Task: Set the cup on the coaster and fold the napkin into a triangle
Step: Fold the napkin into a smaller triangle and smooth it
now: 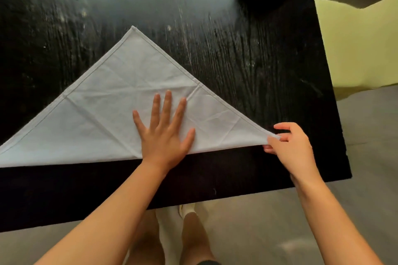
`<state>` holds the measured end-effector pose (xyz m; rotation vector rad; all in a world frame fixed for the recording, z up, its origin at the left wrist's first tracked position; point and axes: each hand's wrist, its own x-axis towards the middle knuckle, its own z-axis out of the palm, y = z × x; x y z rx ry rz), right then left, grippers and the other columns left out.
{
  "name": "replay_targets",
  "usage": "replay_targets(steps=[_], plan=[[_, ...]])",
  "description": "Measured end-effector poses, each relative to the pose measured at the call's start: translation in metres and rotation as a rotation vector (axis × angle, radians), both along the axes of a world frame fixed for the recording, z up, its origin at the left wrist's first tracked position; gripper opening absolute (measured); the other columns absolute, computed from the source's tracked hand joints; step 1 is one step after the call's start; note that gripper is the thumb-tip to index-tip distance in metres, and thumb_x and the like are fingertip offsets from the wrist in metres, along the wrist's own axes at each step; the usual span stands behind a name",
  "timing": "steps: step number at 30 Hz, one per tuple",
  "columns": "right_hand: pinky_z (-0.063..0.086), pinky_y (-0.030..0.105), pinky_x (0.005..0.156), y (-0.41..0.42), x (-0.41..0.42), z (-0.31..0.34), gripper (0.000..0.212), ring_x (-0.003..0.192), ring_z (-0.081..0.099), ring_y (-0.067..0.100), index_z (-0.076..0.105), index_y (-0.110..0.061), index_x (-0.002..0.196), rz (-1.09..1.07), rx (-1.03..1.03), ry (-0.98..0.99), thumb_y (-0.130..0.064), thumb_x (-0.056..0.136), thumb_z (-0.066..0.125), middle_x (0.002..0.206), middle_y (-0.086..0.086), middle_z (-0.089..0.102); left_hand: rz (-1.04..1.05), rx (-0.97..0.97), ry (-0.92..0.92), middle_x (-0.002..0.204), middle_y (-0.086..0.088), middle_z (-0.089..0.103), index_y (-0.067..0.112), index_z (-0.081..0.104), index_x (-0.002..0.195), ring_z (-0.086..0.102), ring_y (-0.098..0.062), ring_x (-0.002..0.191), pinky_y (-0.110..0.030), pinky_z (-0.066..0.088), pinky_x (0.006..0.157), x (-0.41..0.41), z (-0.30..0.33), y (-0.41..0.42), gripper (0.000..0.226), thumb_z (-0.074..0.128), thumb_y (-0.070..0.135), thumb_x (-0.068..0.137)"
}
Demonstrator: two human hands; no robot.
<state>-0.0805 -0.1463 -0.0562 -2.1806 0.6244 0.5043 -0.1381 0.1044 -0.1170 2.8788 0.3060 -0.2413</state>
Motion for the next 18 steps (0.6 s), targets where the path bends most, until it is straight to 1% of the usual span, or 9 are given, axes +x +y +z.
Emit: replay_targets(steps=[3,4,6,8,10,12,14,16,18], plan=[[0.056,0.02,0.06,-0.007,-0.002,0.003,0.04,0.063,0.07,0.012,0.055,-0.025,0.104,-0.065,0.215,-0.016,0.008,0.081,0.059,0.098,0.007,0.062,0.008,-0.002,0.0,0.159,0.0,0.003,0.035,0.009,0.147,-0.002,-0.02,0.145,-0.067,-0.002,0.106,0.0,0.001,-0.001,0.072,0.026,0.06,0.082],[0.055,0.017,0.058,-0.008,-0.002,0.005,0.044,0.062,0.069,0.011,0.056,-0.03,0.099,-0.047,0.26,-0.049,0.009,0.08,0.058,0.102,0.006,0.06,0.011,-0.003,0.001,0.159,0.0,0.003,0.035,0.009,0.147,-0.002,-0.02,0.145,-0.067,-0.002,0.106,0.001,0.001,-0.001,0.072,0.026,0.06,0.082],[0.052,0.014,0.059,-0.011,0.0,0.009,0.047,0.063,0.066,0.008,0.059,-0.033,0.096,0.09,0.279,-0.134,0.011,0.08,0.055,0.109,0.006,0.058,0.01,-0.001,0.004,0.159,-0.001,0.005,0.034,0.012,0.147,0.0,-0.021,0.146,-0.067,-0.001,0.106,0.001,0.001,-0.001,0.073,0.027,0.06,0.081],[0.051,0.011,0.064,-0.014,0.002,0.015,0.042,0.07,0.064,0.003,0.066,-0.026,0.093,0.299,0.251,-0.216,0.012,0.082,0.055,0.11,0.006,0.057,0.007,0.002,0.0,0.159,-0.001,0.007,0.033,0.013,0.147,0.002,-0.021,0.146,-0.067,0.0,0.106,0.001,0.001,0.0,0.072,0.027,0.059,0.081],[0.049,0.009,0.073,-0.017,0.007,0.021,0.034,0.084,0.061,0.0,0.07,-0.017,0.092,0.479,0.196,-0.252,0.013,0.08,0.059,0.106,0.002,0.058,0.007,0.004,0.0,0.159,-0.001,0.007,0.034,0.013,0.147,0.002,-0.021,0.146,-0.067,0.0,0.106,0.001,0.001,-0.001,0.073,0.027,0.06,0.081],[0.049,0.01,0.08,-0.02,0.013,0.022,0.03,0.091,0.06,0.007,0.071,-0.012,0.095,0.665,0.076,-0.271,0.011,0.077,0.064,0.102,0.003,0.059,0.015,0.004,-0.001,0.159,0.0,0.006,0.034,0.012,0.147,0.001,-0.02,0.146,-0.066,-0.001,0.106,0.001,0.001,-0.001,0.073,0.027,0.06,0.081],[0.048,0.015,0.078,-0.017,0.019,0.024,0.027,0.088,0.06,0.016,0.072,-0.008,0.095,0.84,-0.091,-0.34,0.009,0.076,0.067,0.096,0.005,0.059,0.019,0.0,0.006,0.159,0.0,0.005,0.035,0.01,0.147,0.0,-0.02,0.146,-0.065,-0.002,0.107,0.0,0.001,-0.001,0.072,0.027,0.06,0.081],[0.048,0.02,0.073,-0.011,0.027,0.028,0.02,0.083,0.06,0.021,0.073,-0.006,0.09,0.902,-0.13,-0.401,0.008,0.075,0.069,0.09,0.007,0.06,0.015,0.001,0.016,0.159,0.001,-0.001,0.036,0.005,0.147,-0.004,-0.019,0.145,-0.064,-0.005,0.107,0.001,0.002,0.0,0.071,0.022,0.06,0.082],[0.051,0.022,0.071,-0.003,0.035,0.037,0.014,0.083,0.061,0.018,0.073,-0.011,0.084,0.853,-0.049,-0.414,0.001,0.075,0.072,0.089,0.003,0.061,0.008,-0.019,0.012,0.157,0.003,-0.01,0.036,-0.003,0.146,-0.011,-0.017,0.144,-0.06,-0.011,0.108,0.0,0.004,0.002,0.068,0.015,0.06,0.085]])
